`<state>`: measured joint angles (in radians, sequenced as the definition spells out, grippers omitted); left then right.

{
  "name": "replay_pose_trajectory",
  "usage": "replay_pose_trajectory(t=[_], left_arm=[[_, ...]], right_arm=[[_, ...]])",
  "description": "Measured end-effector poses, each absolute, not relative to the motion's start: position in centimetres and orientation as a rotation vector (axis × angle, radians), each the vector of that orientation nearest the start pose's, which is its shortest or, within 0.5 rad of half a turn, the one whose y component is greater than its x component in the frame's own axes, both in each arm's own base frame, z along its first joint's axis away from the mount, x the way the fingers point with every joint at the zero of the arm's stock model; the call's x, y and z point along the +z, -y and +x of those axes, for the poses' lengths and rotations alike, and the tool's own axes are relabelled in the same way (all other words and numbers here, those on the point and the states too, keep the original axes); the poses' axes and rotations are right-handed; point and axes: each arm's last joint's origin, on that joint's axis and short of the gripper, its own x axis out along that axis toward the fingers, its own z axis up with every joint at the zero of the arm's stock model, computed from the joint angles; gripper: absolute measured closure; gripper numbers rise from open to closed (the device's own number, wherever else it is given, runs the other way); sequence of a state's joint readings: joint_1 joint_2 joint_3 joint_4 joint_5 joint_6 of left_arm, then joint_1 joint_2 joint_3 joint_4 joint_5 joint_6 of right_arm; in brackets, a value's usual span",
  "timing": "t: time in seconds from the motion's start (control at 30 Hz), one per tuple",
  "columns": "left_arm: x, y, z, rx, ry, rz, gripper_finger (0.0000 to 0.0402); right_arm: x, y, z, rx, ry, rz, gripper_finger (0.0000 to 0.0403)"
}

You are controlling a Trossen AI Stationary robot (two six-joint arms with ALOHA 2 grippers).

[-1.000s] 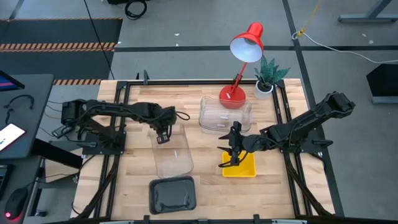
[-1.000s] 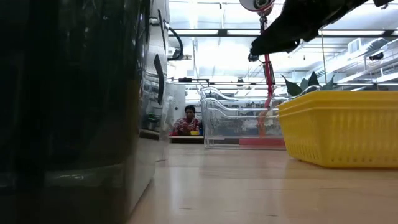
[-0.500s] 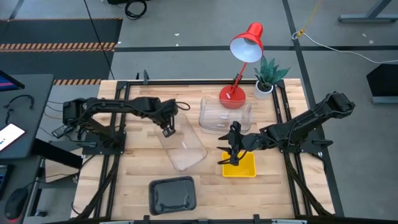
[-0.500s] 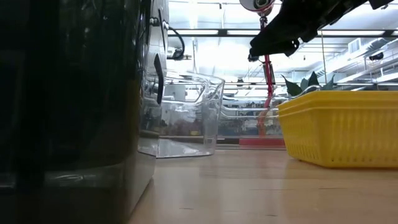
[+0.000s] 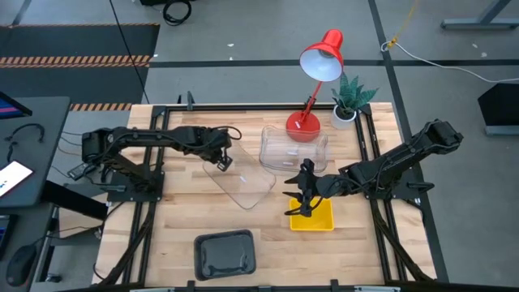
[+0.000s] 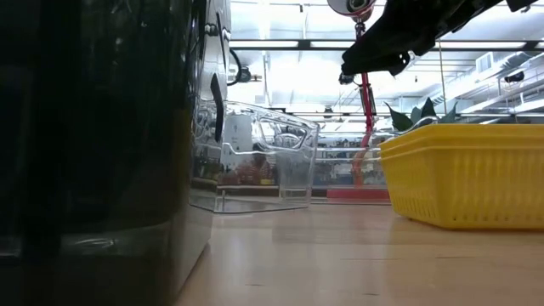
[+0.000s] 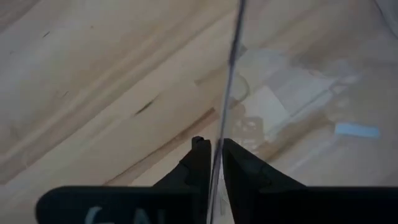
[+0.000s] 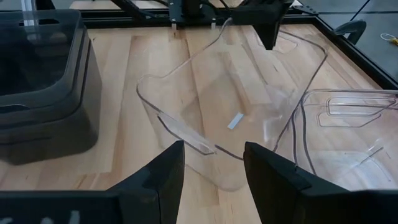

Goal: Stack baskets by color
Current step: Stack the transparent bin on the right transparent bin

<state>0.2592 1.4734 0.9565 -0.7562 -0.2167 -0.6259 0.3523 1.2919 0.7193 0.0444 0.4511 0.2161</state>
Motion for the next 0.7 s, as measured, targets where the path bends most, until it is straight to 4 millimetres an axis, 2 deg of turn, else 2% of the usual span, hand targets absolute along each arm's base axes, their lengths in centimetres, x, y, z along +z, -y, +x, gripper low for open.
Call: replay_pose_trajectory(t=[0.13,0.33,0.57,0.7], left_arm=[[20.6,-7.4,25.4,0.815,-1.106,-0.564,0.0339],[21.1,-7.3,25.3,0.751,-1.143,-0.467,0.0323],[24.1,-7.4,26.4,0.529,-1.187,-0.193,0.0330],[26.3,-6.5,26.8,0.399,-1.227,-0.048,0.0336]], right_arm=[[22.8,-8.0,25.5,-0.148,-0.472,0.006,0.0232],[22.8,-8.0,25.5,-0.146,-0.469,0.000,0.0232],[22.9,-8.0,25.5,-0.145,-0.459,0.006,0.0232],[22.9,-8.0,25.5,-0.146,-0.459,0.006,0.0232]])
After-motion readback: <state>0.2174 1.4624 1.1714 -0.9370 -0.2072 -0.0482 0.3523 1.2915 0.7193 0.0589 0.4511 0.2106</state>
